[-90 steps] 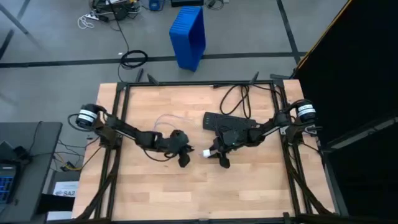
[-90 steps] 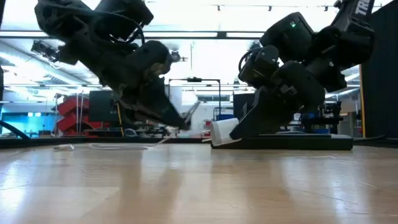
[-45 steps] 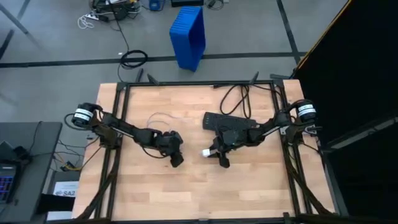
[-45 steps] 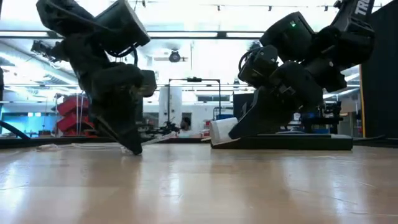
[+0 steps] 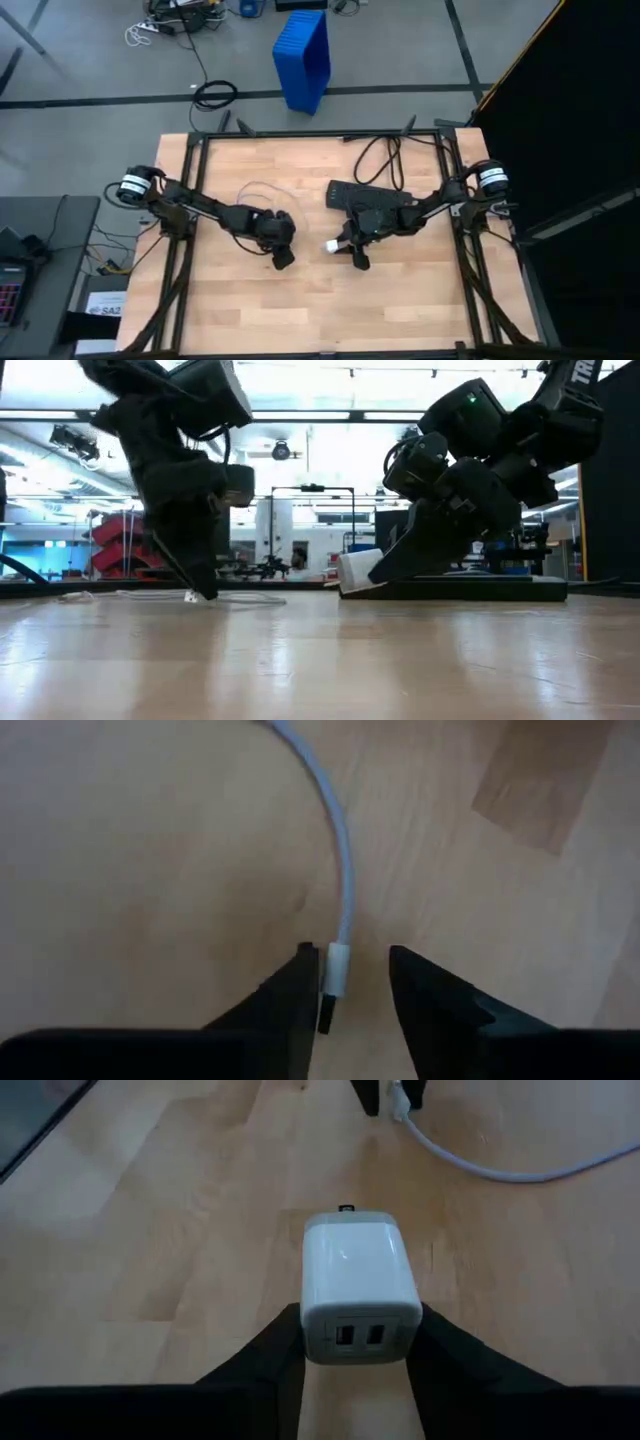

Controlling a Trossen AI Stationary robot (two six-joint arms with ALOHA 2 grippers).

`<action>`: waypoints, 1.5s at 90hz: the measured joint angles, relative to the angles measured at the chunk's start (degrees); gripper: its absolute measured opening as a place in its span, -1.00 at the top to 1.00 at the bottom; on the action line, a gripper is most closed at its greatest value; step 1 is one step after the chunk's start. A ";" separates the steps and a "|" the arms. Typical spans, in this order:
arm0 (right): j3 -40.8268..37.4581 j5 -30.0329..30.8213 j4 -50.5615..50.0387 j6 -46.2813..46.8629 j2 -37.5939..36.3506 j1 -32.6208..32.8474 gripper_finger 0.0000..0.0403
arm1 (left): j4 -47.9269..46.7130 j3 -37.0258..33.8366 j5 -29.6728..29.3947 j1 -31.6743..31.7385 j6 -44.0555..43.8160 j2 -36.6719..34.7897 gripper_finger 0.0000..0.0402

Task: Insert USB
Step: Insert the white charger cable into the white charger adapter

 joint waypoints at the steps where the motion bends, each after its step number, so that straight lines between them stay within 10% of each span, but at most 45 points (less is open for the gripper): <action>1: 0.00 0.00 0.01 0.00 0.00 0.00 0.43 | -0.14 0.22 -0.01 0.00 0.18 -0.01 0.45; 63: -0.02 -0.98 1.85 0.17 0.02 0.70 0.42 | 12.70 9.71 -1.74 -0.72 16.15 2.31 0.42; 108: -0.02 -1.33 3.54 0.13 0.09 0.76 0.41 | 18.32 14.37 0.95 -0.04 17.94 13.70 -0.33; 135: -0.02 -1.44 3.27 0.04 0.09 1.03 0.41 | 14.34 14.82 1.51 0.55 17.89 14.04 -0.13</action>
